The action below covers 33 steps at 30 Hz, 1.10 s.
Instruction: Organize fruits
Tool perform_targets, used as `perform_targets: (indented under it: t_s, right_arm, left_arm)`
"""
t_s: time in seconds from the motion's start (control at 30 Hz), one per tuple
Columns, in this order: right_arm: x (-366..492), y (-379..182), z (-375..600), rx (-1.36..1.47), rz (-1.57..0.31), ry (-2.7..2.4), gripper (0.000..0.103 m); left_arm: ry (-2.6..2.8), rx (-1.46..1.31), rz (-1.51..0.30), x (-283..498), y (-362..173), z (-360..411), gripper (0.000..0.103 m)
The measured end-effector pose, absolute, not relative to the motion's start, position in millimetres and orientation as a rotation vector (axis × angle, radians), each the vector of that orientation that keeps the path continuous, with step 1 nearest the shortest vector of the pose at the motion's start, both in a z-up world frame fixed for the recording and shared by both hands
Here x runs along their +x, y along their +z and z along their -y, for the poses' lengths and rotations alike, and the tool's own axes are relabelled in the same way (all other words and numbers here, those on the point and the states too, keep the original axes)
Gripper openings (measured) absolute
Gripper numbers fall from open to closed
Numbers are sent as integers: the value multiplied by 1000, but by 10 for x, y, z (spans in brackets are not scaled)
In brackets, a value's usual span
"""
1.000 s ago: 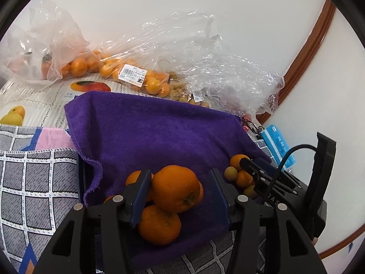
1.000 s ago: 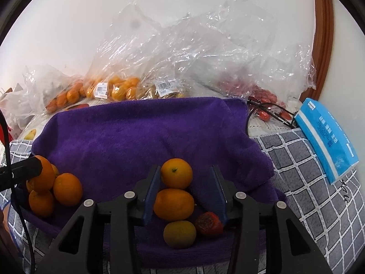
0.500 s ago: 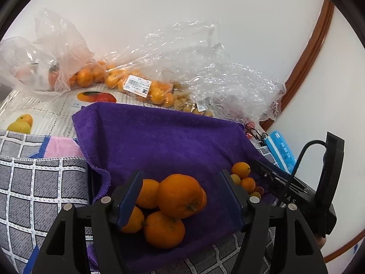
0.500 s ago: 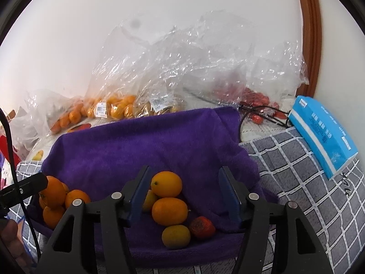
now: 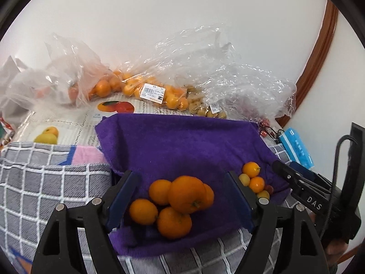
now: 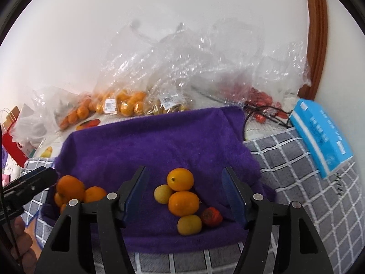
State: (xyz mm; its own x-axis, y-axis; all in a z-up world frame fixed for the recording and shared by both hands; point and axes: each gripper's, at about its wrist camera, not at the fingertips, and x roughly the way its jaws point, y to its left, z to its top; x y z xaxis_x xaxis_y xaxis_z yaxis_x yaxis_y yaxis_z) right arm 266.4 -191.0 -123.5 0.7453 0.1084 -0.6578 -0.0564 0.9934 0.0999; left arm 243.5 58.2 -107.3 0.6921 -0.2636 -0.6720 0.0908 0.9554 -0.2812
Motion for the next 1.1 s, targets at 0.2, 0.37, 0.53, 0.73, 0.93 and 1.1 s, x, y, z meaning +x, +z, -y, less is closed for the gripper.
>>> perform_targets:
  t_s: [0.2,0.37,0.53,0.73,0.93,1.1]
  right_arm:
    - [2307,-1041,1871,79,-747,104,66]
    - [1901,-860,1908,96,-725,102,84]
    - [1483,-682,1903,53,-673,86,97]
    - [1039,-516,1965,48,-648,81,103]
    - [669,-449,1991,5,-628,57,103]
    - [405,-399,2055,9,-609,58,103]
  left_arm:
    - [-121,-186,-770,2073,-820,-529,86]
    - [-71,-164,-759,1679,-687,-505,89]
    - [-39,-138,-730,1288,-560,-439,92]
    - [-19,-126,-709,847,-433,-365,92]
    - [10,-114,-652,486,-290,-336,92]
    - [12,-106,-641,257,-251,-291,92]
